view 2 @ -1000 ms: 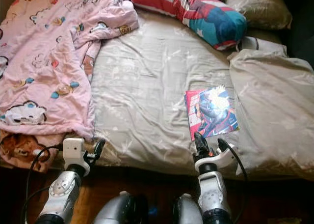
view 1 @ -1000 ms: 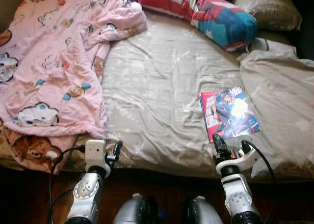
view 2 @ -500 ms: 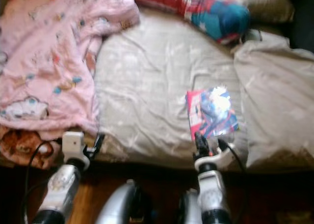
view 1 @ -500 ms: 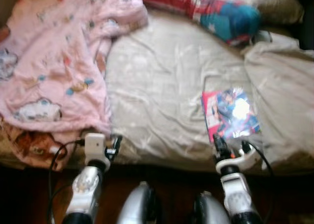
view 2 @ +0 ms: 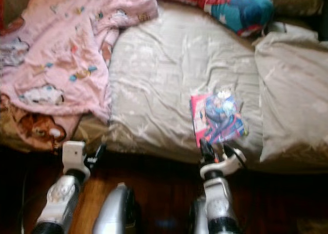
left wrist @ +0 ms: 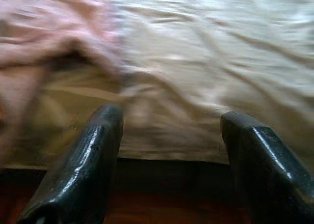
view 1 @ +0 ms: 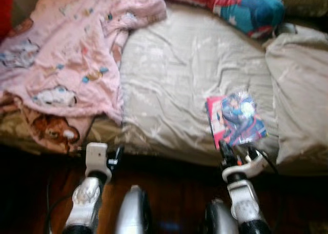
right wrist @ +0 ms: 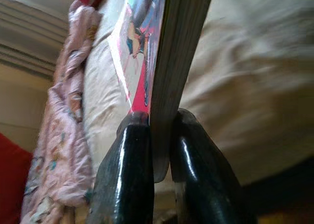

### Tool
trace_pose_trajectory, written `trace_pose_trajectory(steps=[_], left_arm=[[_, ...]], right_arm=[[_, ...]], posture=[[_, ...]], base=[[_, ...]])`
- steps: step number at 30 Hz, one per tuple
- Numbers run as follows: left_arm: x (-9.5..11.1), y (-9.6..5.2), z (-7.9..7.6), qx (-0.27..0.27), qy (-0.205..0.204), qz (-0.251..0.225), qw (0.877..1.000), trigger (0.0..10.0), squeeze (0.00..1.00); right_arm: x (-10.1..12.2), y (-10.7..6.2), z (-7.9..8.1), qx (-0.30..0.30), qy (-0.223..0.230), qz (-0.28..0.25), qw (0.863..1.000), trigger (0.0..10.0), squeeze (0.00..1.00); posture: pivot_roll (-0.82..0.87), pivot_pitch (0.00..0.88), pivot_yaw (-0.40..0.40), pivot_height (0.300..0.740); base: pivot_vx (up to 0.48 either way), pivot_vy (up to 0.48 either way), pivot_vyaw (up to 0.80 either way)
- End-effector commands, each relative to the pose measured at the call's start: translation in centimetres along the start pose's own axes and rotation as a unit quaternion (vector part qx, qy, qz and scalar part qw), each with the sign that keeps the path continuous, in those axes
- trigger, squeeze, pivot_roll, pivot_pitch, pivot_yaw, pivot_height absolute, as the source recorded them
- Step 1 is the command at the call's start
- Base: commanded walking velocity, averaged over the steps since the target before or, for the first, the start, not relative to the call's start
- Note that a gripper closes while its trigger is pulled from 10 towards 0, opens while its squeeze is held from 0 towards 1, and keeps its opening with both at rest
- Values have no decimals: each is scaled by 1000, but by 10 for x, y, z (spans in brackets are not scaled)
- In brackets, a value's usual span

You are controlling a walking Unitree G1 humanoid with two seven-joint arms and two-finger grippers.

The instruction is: Clean up the room

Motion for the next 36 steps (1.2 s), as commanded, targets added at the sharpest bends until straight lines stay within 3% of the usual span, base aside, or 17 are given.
trace_pose_trajectory(steps=[1, 18, 36], left_arm=[[-1, -3, 4, 0, 4, 2, 1000, 10000, 0], [-5, -4, 3, -2, 1, 10, 1000, 10000, 0], [-6, -5, 0, -8, 9, 10, 1000, 10000, 0]], right_arm=[[9, -1, 0, 3, -3, -19, 1000, 10000, 0], [13, -1, -3, 0, -1, -28, 1000, 10000, 0], [12, -1, -3, -2, -2, -26, 1000, 10000, 0]], posture=[[85, 262, 3, 660], [81, 266, -4, 660], [82, 270, -7, 660]], base=[[0, 0, 0], [0, 0, 0], [286, 0, 0]])
Point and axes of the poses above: a point about 5 cm out from each wrist's last joint towards the gripper, its own y axis pointing out of the wrist towards the gripper, its own x axis along the axis of the wrist's last joint, z = x × y, the point moved 6 cm from there along y, pointing out of the wrist towards the gripper, and after that the axes turned 4 degrees about -y, right-handed, at the moved point
